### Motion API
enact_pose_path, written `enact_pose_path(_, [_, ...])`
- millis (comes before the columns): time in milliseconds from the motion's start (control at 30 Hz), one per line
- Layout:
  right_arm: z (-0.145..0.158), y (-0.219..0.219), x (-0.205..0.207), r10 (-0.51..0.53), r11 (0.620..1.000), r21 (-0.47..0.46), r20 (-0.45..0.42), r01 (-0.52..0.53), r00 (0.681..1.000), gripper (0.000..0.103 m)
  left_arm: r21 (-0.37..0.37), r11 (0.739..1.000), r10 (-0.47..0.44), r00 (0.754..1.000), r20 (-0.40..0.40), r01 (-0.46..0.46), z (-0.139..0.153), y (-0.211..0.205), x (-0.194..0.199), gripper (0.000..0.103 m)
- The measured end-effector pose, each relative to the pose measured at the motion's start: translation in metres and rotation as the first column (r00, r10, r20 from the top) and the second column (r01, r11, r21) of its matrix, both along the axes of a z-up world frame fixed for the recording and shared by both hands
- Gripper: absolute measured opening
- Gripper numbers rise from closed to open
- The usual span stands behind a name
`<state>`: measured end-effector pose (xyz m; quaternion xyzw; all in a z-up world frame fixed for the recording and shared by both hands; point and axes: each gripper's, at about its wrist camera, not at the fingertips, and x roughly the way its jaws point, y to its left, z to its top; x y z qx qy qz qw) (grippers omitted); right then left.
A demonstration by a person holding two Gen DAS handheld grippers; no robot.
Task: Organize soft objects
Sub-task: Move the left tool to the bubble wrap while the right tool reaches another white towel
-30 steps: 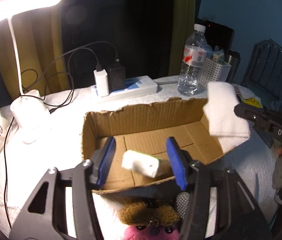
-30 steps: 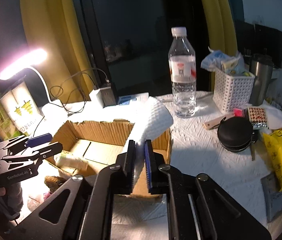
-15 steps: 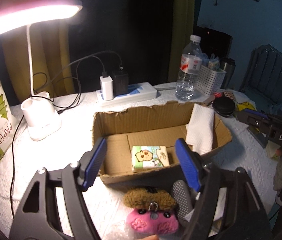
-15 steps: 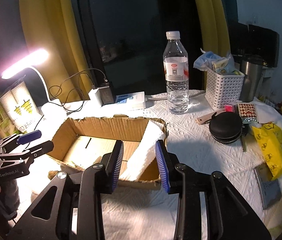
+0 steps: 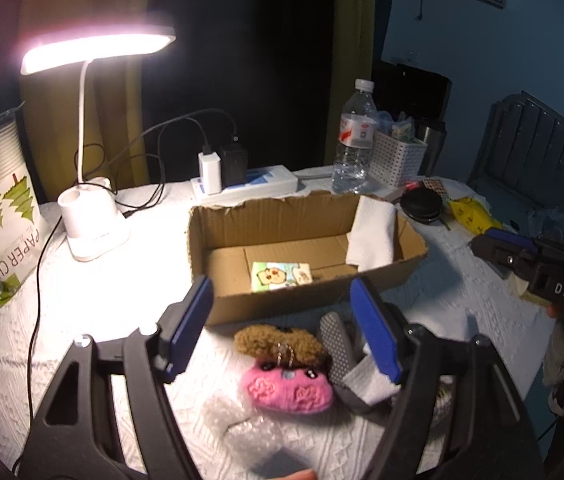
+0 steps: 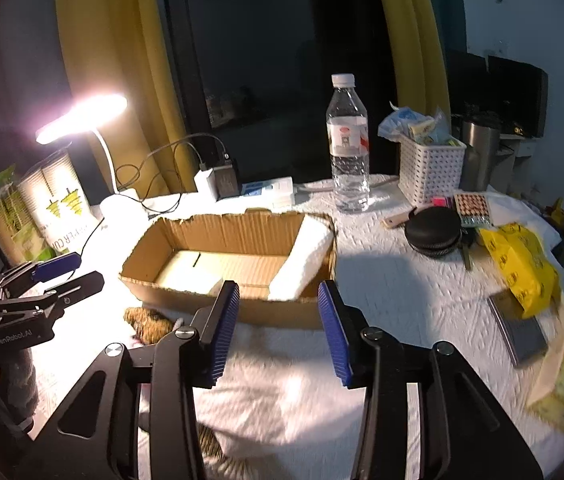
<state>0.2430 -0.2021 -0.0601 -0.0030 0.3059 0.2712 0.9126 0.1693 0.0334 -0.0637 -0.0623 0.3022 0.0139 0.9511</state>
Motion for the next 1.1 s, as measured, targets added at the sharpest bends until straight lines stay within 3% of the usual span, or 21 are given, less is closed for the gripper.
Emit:
enact_pose_path(167, [-0.01, -0.008, -0.015, -0.012, 1.0, -0.012, -0.017, 0.012, 1.0, 0.046, -0.004, 1.0, -0.008, 1.0, -0.005, 0.008, -0.007, -0.006, -0.012, 0.073])
enact_pose_path(233, [-0.014, -0.01, -0.021, -0.016, 1.0, -0.012, -0.022, 0.016, 1.0, 0.061, -0.006, 1.0, -0.011, 1.0, -0.012, 0.011, -0.011, -0.007, -0.017, 0.073])
enact_pose_path(267, [-0.016, -0.01, -0.024, -0.014, 1.0, -0.009, -0.025, 0.014, 1.0, 0.062, -0.008, 1.0, -0.013, 1.0, -0.015, 0.013, -0.013, -0.008, -0.02, 0.073])
enact_pose_path(600, [-0.04, -0.006, -0.038, 0.0, 0.999, -0.037, -0.063, -0.003, 0.998, 0.063, -0.019, 1.0, -0.007, 0.999, -0.049, 0.006, -0.039, -0.008, -0.041, 0.073])
enact_pose_path(1100, [-0.086, 0.019, -0.024, 0.013, 0.998, -0.062, -0.183, -0.025, 0.983, 0.064, -0.026, 0.999, 0.019, 0.99, -0.137, -0.023, -0.078, 0.011, -0.042, 0.073])
